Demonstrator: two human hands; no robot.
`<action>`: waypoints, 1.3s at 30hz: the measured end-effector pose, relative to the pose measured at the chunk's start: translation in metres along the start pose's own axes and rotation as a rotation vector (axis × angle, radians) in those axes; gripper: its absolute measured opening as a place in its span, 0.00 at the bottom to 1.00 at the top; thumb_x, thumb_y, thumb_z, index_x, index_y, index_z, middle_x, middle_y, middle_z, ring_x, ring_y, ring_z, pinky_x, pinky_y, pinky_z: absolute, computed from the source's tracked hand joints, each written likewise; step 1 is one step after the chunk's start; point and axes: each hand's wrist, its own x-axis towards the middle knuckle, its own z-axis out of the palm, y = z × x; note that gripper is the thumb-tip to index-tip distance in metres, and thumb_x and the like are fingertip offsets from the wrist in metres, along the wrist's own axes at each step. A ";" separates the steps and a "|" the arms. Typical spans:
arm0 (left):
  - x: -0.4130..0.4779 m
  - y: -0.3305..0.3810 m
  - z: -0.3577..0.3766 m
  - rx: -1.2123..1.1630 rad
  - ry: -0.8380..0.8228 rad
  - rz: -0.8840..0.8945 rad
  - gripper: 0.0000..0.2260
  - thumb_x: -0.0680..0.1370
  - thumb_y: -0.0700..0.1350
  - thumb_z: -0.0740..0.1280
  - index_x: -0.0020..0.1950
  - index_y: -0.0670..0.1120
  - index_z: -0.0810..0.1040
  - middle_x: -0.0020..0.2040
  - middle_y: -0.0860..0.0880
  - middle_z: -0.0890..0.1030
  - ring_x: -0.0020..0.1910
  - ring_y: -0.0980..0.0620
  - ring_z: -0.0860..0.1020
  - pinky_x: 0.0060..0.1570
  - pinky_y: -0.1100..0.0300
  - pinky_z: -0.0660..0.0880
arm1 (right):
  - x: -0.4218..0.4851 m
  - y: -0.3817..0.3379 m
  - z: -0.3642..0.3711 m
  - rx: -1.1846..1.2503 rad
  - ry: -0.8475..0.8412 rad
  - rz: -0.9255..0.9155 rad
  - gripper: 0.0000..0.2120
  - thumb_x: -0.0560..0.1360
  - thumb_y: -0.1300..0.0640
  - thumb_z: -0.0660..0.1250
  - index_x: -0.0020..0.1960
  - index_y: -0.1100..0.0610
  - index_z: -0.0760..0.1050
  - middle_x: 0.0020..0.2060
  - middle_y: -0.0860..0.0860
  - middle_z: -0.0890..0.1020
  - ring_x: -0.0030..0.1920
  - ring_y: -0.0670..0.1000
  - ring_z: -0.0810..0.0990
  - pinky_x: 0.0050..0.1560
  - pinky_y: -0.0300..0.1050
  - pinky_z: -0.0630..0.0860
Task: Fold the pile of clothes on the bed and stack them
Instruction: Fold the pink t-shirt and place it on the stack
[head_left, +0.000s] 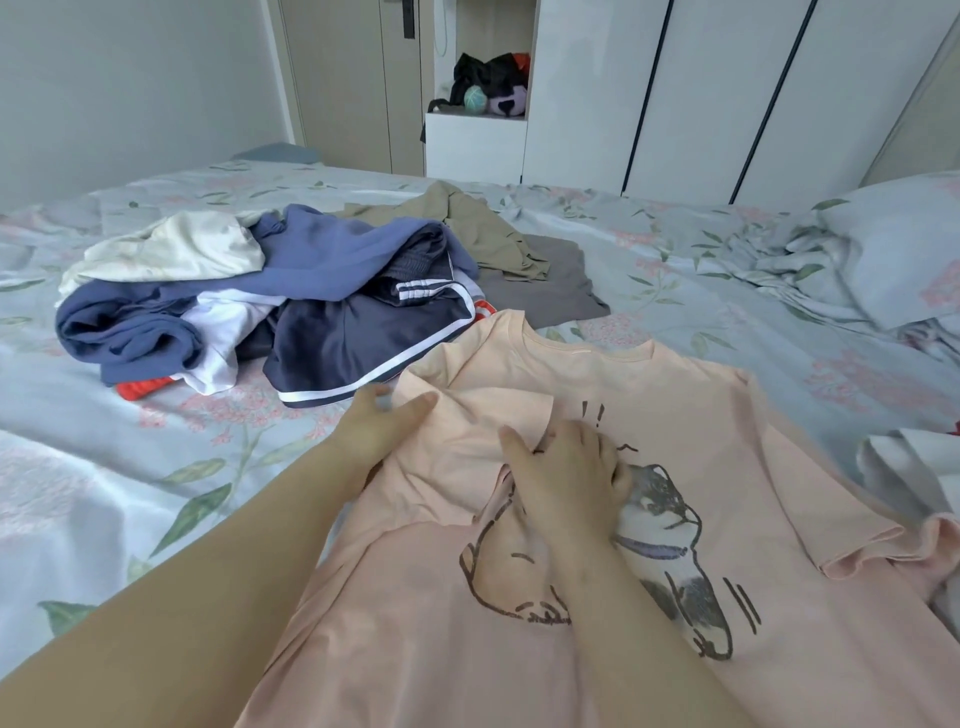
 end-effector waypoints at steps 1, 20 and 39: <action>0.005 0.000 0.003 -0.007 -0.010 0.012 0.25 0.72 0.56 0.72 0.63 0.51 0.67 0.54 0.47 0.77 0.52 0.47 0.78 0.55 0.51 0.76 | 0.008 -0.005 0.005 0.015 -0.007 0.026 0.24 0.74 0.39 0.59 0.63 0.53 0.71 0.65 0.49 0.71 0.71 0.52 0.60 0.70 0.53 0.51; 0.053 0.048 0.013 1.190 0.272 0.335 0.10 0.78 0.55 0.60 0.57 0.60 0.75 0.61 0.49 0.68 0.62 0.45 0.65 0.60 0.53 0.60 | 0.033 -0.018 0.017 0.164 -0.140 0.045 0.20 0.71 0.33 0.59 0.49 0.49 0.74 0.44 0.45 0.78 0.61 0.52 0.68 0.69 0.50 0.51; 0.077 0.074 -0.009 1.126 -0.167 0.892 0.17 0.73 0.31 0.64 0.57 0.44 0.81 0.48 0.42 0.76 0.51 0.45 0.73 0.50 0.59 0.67 | 0.029 -0.032 0.025 0.852 -0.227 -0.065 0.09 0.76 0.58 0.63 0.39 0.56 0.65 0.32 0.48 0.68 0.34 0.47 0.67 0.38 0.45 0.66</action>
